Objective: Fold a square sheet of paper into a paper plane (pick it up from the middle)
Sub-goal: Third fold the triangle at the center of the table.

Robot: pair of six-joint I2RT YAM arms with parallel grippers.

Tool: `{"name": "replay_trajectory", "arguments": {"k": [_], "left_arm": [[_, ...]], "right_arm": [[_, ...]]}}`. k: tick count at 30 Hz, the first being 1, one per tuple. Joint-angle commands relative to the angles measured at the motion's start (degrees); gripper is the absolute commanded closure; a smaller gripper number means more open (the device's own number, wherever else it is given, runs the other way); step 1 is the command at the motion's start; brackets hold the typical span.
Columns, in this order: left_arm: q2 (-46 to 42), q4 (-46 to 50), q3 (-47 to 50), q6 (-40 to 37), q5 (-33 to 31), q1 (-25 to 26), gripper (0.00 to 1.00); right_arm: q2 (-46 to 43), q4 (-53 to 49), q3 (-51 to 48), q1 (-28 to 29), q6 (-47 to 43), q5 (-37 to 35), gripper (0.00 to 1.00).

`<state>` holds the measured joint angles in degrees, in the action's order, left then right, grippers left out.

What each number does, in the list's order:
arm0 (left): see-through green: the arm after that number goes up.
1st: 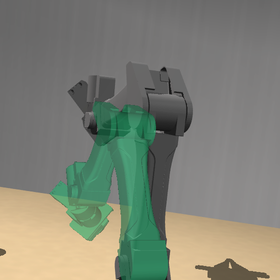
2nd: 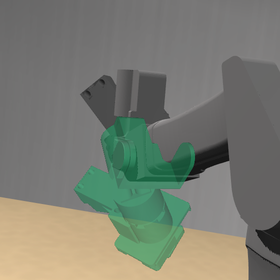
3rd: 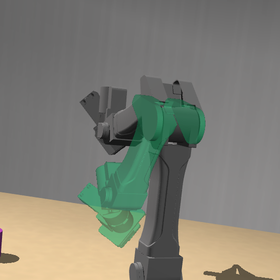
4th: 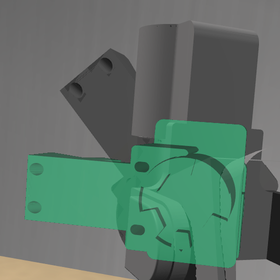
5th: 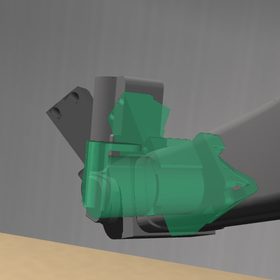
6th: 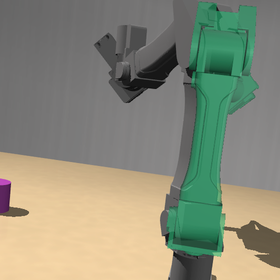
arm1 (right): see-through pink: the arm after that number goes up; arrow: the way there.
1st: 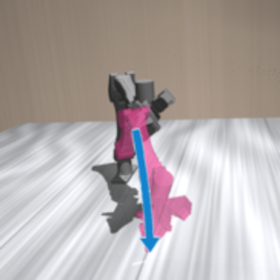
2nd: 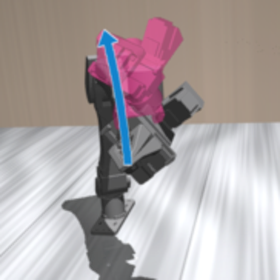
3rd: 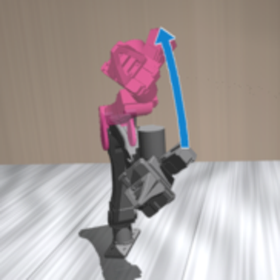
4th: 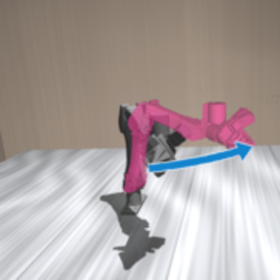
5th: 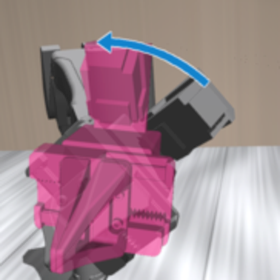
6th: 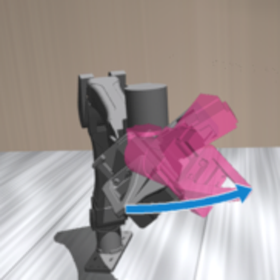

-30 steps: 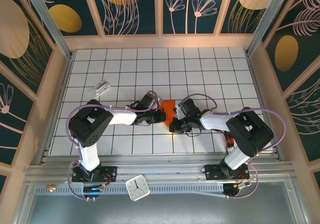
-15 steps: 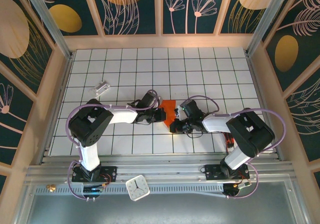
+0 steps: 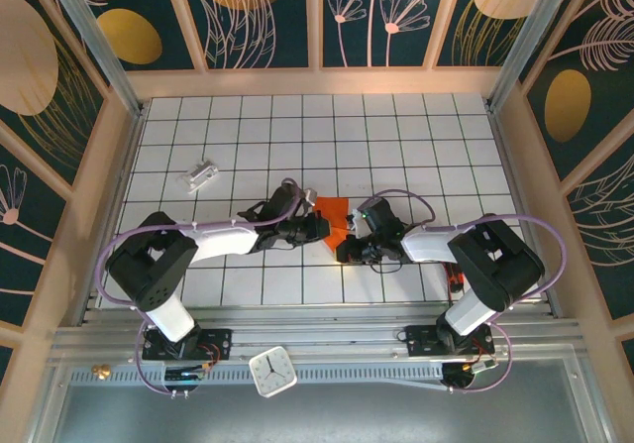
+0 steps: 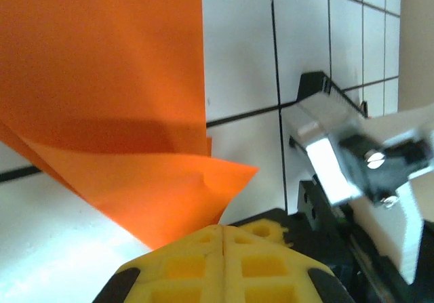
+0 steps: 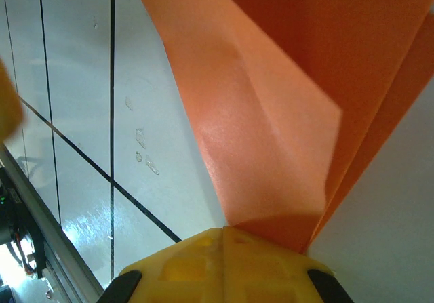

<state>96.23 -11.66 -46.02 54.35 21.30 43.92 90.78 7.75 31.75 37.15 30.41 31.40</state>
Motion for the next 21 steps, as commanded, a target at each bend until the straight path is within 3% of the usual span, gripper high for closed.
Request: {"name": "replay_trajectory", "arguments": {"k": [1,21], "left_arm": [[1.58,-3.34,1.0,3.53,3.34,0.74,1.0],[10.45,-7.08,0.17,5.05,4.12,1.32,1.0]], "right_arm": [[2.55,-4.92,-2.22,0.29,-0.19,-2.39,1.0],[3.2,-5.03,-2.22,0.29,0.0,-2.56,1.0]]}}
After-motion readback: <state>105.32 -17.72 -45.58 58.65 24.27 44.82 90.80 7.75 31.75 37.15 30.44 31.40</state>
